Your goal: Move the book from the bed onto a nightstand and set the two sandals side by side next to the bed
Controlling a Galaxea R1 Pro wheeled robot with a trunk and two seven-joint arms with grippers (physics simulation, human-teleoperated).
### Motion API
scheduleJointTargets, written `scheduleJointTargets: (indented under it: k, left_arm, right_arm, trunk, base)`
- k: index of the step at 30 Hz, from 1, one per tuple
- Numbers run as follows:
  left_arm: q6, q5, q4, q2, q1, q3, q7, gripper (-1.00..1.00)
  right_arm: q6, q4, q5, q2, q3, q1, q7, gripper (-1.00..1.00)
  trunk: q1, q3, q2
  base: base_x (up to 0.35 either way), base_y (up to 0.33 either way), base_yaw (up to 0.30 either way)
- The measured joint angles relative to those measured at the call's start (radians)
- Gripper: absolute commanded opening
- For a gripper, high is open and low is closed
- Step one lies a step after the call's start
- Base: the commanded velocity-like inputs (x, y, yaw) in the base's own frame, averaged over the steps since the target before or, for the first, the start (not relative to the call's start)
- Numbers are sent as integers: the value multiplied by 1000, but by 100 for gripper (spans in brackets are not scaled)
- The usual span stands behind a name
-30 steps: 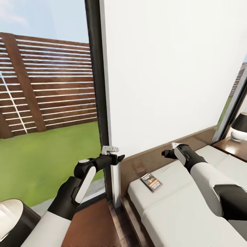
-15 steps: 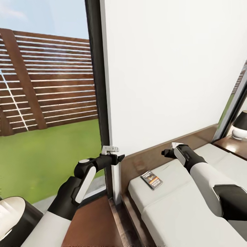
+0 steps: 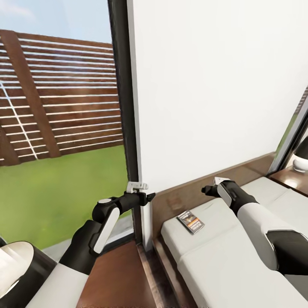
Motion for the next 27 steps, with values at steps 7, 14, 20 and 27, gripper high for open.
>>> scheduleJointTargets:
  k: [7, 14, 20, 27]
  left_arm:
    - [-3, -1, 0, 0, 0, 0, 0, 100]
    - [-3, 0, 0, 0, 0, 0, 0, 100]
    - [-3, 0, 1, 0, 0, 0, 0, 100]
    - [-3, 0, 2, 0, 0, 0, 0, 100]
  right_arm:
    - [-12, 4, 0, -6, -4, 1, -1, 100]
    - [-13, 4, -1, -7, -4, 1, -2, 100]
    - [-19, 4, 0, -7, -3, 2, -3, 100]
    - [-20, 4, 0, -7, -4, 2, -3, 100]
  trunk:
    - [0, -11, 0]
    - [0, -23, 0]
    - [0, -32, 0]
    - [0, -44, 0]
  base:
    - [0, 0, 0]
    - [0, 0, 0]
    - [0, 0, 0]
    - [0, 0, 0]
